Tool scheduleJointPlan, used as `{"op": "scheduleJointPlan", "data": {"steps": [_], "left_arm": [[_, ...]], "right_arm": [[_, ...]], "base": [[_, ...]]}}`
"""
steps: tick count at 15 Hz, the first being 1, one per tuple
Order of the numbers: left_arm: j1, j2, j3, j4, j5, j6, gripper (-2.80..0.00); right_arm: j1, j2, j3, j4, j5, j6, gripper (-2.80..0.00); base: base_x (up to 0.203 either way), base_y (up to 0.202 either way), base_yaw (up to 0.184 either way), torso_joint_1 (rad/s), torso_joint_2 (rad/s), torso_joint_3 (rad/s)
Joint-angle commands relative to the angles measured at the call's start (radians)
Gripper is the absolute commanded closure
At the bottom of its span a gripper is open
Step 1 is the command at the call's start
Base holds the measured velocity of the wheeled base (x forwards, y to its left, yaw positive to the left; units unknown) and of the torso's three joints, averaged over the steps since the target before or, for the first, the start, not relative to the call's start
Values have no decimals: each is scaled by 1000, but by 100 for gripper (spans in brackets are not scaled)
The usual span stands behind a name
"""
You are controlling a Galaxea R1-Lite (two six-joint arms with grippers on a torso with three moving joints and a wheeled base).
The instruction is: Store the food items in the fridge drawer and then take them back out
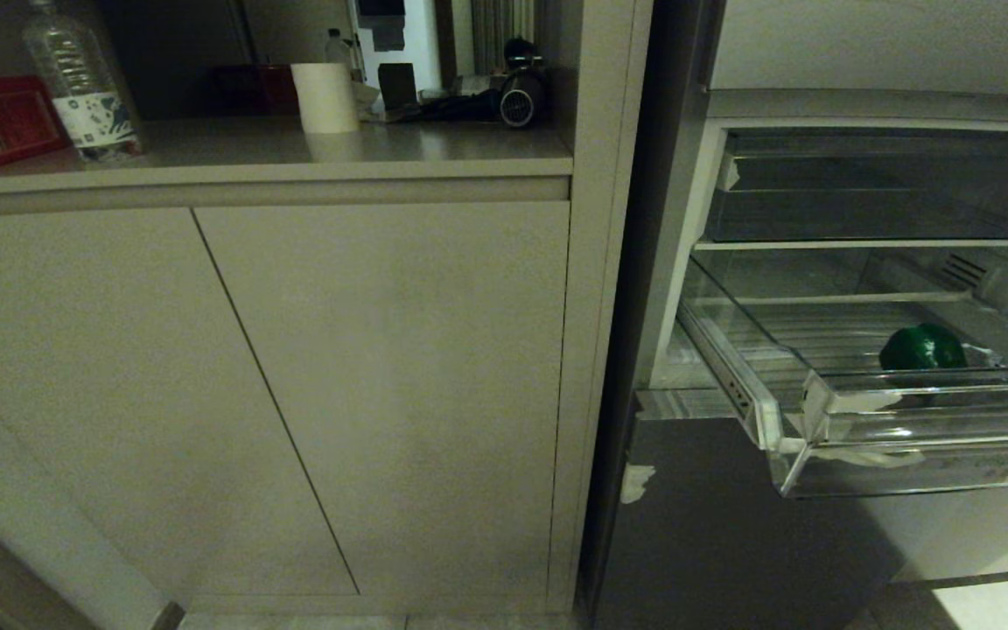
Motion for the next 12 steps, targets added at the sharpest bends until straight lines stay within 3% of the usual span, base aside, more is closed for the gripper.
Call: {"op": "scheduleJointPlan", "data": {"steps": [1, 12], "left_arm": [[0, 1, 0, 0, 0, 0, 0], [0, 1, 1, 0, 0, 0, 0]], "right_arm": [[0, 16, -6, -4, 1, -2, -280], [3, 32, -8, -4, 2, -2, -280]], "base": [[0, 0, 0, 0, 0, 0], [0, 0, 0, 0, 0, 0]]}}
